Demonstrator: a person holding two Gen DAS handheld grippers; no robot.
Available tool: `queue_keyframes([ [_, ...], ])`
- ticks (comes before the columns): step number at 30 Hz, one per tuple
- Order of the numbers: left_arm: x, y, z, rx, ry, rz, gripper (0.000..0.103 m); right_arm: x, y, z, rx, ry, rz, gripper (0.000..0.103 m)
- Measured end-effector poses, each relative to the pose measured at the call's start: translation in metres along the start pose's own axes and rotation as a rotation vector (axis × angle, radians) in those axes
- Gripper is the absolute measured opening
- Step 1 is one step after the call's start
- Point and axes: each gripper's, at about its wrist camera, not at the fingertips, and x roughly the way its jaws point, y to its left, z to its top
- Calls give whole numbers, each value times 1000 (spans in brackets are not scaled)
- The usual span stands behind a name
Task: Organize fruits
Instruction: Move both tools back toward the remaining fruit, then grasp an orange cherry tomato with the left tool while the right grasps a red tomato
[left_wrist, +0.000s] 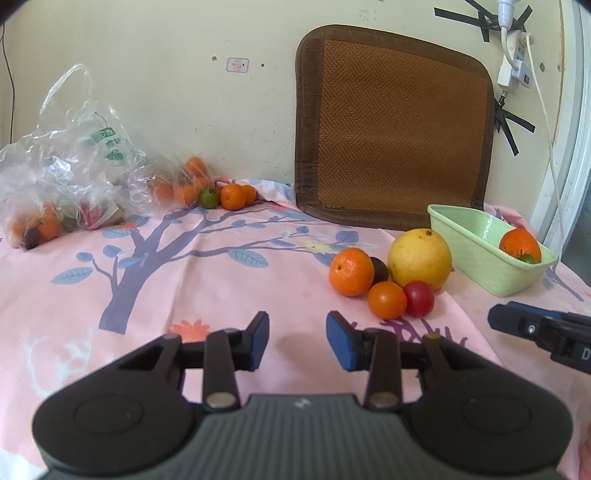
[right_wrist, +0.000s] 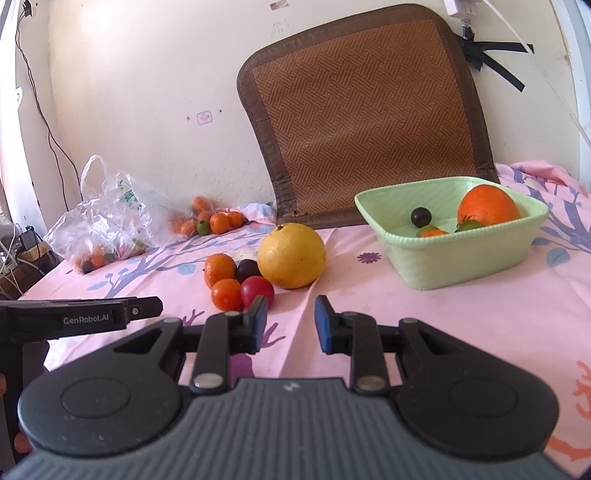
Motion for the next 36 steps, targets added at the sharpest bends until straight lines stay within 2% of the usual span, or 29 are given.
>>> queue_keyframes([
  [6,0,0,0,-1,-3,-9,35,25,2,15,11,72,80,31],
  [15,-2,-2,0,8,-19,-25,35,71,-13,28,221,196,137,31],
  [20,-4,-4,0,17,-29,-40,36,67,-19,24,275,213,168,31],
  [23,0,-7,4,30,-23,-76,43,54,-27,22,296,201,173,30],
  [25,7,-12,8,19,-9,-124,45,41,-31,21,273,166,157,30],
  [28,25,-28,14,25,44,-156,45,25,-33,20,180,124,81,30],
  [33,48,-43,21,-3,99,-162,44,18,-30,14,-16,116,-37,30],
  [36,54,-48,21,-2,103,-131,35,21,-30,9,-65,104,-40,32],
])
